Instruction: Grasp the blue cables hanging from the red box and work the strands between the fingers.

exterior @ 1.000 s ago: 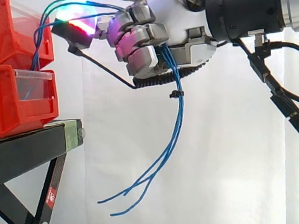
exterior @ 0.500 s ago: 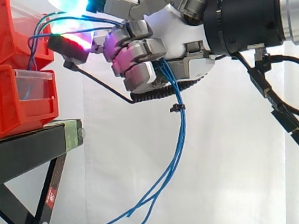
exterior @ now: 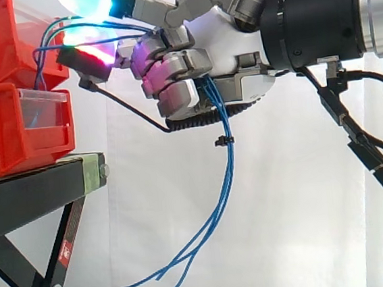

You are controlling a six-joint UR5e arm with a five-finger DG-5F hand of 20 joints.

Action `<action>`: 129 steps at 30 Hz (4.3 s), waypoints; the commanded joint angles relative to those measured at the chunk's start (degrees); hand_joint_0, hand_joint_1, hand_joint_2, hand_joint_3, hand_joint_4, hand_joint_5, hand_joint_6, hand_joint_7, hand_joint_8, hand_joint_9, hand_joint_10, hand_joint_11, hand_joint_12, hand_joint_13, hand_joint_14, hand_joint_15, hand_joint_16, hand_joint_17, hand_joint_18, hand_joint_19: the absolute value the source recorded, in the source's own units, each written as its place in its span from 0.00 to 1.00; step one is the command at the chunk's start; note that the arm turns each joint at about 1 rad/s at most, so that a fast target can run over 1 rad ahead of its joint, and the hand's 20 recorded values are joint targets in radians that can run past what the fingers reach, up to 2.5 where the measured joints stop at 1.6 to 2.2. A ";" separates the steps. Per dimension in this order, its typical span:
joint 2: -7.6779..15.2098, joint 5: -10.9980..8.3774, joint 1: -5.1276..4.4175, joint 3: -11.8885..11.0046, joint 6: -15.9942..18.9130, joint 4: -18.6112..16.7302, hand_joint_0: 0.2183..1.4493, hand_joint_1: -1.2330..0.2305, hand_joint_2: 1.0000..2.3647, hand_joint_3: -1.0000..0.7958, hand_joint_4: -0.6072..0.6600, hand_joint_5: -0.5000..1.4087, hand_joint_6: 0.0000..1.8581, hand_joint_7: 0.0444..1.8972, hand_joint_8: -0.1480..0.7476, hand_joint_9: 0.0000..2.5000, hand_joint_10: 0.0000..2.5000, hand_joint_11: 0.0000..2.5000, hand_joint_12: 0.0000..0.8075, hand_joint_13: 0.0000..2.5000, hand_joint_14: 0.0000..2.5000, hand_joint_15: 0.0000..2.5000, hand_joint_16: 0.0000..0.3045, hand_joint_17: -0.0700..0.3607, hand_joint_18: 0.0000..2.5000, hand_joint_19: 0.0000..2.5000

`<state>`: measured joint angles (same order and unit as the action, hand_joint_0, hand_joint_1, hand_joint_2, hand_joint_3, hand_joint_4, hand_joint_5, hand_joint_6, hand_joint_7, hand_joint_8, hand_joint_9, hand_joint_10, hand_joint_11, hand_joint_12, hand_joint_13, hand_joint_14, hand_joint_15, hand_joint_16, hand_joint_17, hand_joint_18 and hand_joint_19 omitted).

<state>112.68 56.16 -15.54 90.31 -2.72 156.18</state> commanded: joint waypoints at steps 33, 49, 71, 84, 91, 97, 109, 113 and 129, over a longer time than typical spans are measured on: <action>-0.01 -0.35 -0.28 1.45 -0.62 -4.22 0.87 0.45 0.02 0.40 0.49 0.49 0.23 0.74 0.63 0.37 1.00 1.00 0.59 0.51 1.00 0.66 0.18 0.45 0.66 0.41; -0.01 -0.17 -0.28 1.45 -0.80 -4.31 0.89 0.40 0.01 0.37 0.51 0.32 0.77 0.65 0.63 0.37 1.00 1.00 0.59 0.51 1.00 0.66 0.18 0.45 0.66 0.41; -0.01 0.00 -0.28 1.45 -0.62 -3.96 0.80 0.37 0.00 0.54 0.63 0.25 0.79 0.62 0.63 0.37 1.00 1.00 0.59 0.51 1.00 0.66 0.18 0.45 0.66 0.41; -0.01 0.09 -0.28 1.45 -0.53 -3.96 0.92 0.40 0.01 0.32 0.52 0.55 0.24 0.79 0.63 0.37 1.00 1.00 0.59 0.51 1.00 0.66 0.18 0.45 0.66 0.41; -0.01 0.00 -0.19 1.45 -0.36 -3.78 0.68 0.40 0.01 0.54 0.54 0.56 0.01 0.76 0.63 0.37 1.00 1.00 0.59 0.51 1.00 0.66 0.18 0.45 0.66 0.41; -0.01 0.00 -0.19 1.45 -0.44 -3.96 0.84 0.32 0.01 0.29 0.45 0.27 0.58 0.63 0.63 0.37 1.00 1.00 0.59 0.51 1.00 0.66 0.18 0.45 0.66 0.41; -0.01 -0.09 -0.19 1.45 -0.44 -3.78 0.83 0.28 0.00 0.00 0.34 0.23 0.78 0.82 0.63 0.37 1.00 1.00 0.59 0.51 1.00 0.66 0.18 0.45 0.66 0.41; -0.01 -0.17 -0.19 1.45 -0.44 -3.96 0.95 0.37 0.01 0.32 0.43 0.32 0.75 0.74 0.63 0.37 1.00 1.00 0.59 0.51 1.00 0.66 0.18 0.45 0.66 0.41; -0.01 0.00 -0.10 1.45 -0.44 -3.96 0.89 0.34 0.01 0.19 0.45 0.34 0.51 0.65 0.63 0.37 1.00 1.00 0.59 0.51 1.00 0.66 0.18 0.45 0.66 0.41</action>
<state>112.69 56.16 -15.64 91.77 -3.17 152.22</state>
